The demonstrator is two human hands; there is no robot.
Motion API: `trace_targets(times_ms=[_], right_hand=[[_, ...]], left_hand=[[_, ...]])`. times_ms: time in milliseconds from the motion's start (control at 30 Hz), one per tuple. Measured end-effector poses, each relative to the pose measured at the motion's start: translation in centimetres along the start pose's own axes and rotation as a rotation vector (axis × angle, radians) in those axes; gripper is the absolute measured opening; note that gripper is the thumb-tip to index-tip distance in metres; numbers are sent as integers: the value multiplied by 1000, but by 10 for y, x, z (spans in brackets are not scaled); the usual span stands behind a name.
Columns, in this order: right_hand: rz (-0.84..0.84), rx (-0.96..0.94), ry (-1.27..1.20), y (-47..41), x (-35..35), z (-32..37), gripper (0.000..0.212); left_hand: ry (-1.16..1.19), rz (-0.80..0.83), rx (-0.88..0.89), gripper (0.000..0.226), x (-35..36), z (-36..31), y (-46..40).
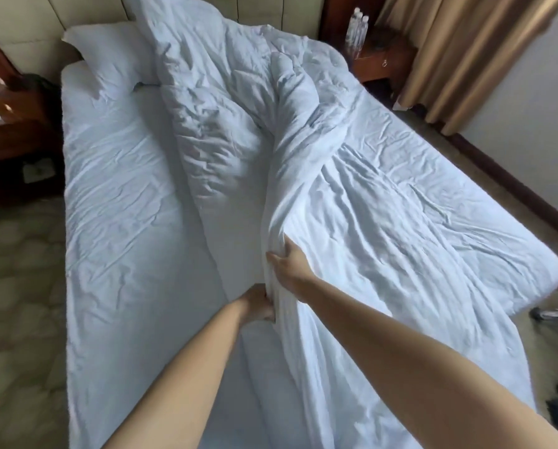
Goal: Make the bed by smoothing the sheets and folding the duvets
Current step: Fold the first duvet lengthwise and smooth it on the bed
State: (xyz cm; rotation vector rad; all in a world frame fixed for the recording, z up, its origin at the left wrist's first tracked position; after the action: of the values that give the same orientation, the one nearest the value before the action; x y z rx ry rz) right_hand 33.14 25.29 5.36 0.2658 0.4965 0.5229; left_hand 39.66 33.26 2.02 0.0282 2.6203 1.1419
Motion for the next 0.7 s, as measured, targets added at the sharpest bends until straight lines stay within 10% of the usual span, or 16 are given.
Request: trace_targets(times_ms=[300, 533, 700], right_hand=[[248, 254, 465, 40, 46, -92, 55], [233, 321, 654, 74, 39, -139, 115], [83, 363, 716, 107, 33, -162, 53]], left_hand=[[278, -207, -171, 26, -59, 62, -15], [232, -115, -66, 49, -7, 44, -45], [-88, -143, -67, 96, 26, 57, -56]])
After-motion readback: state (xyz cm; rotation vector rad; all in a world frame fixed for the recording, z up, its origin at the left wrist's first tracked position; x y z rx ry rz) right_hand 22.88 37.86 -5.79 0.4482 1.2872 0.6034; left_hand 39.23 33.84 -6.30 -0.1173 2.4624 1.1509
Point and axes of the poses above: each hand's wrist, its own y-axis away from the middle knuckle, its own x-axis out of the palm, z = x × y, the point moved 3 cm from there along -y, towards the middle knuckle, and after that the axes turned 2 degrees about -x, right-handed, at the moved point
